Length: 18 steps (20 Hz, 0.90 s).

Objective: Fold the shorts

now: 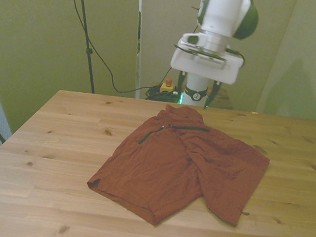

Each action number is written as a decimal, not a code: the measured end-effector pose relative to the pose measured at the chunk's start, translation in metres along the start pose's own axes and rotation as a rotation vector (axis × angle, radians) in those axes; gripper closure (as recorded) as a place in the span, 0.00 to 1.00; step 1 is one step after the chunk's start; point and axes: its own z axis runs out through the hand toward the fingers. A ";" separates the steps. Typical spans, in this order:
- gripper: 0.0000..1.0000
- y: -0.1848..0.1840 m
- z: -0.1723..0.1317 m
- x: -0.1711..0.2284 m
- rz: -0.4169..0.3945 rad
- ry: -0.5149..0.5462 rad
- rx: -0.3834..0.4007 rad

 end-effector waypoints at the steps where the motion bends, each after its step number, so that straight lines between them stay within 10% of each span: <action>1: 0.00 -0.016 0.004 -0.015 -0.042 0.045 -0.008; 11: 0.00 -0.106 0.025 -0.109 -0.389 0.469 0.067; 18: 0.00 -0.122 0.044 -0.143 -0.438 0.456 0.103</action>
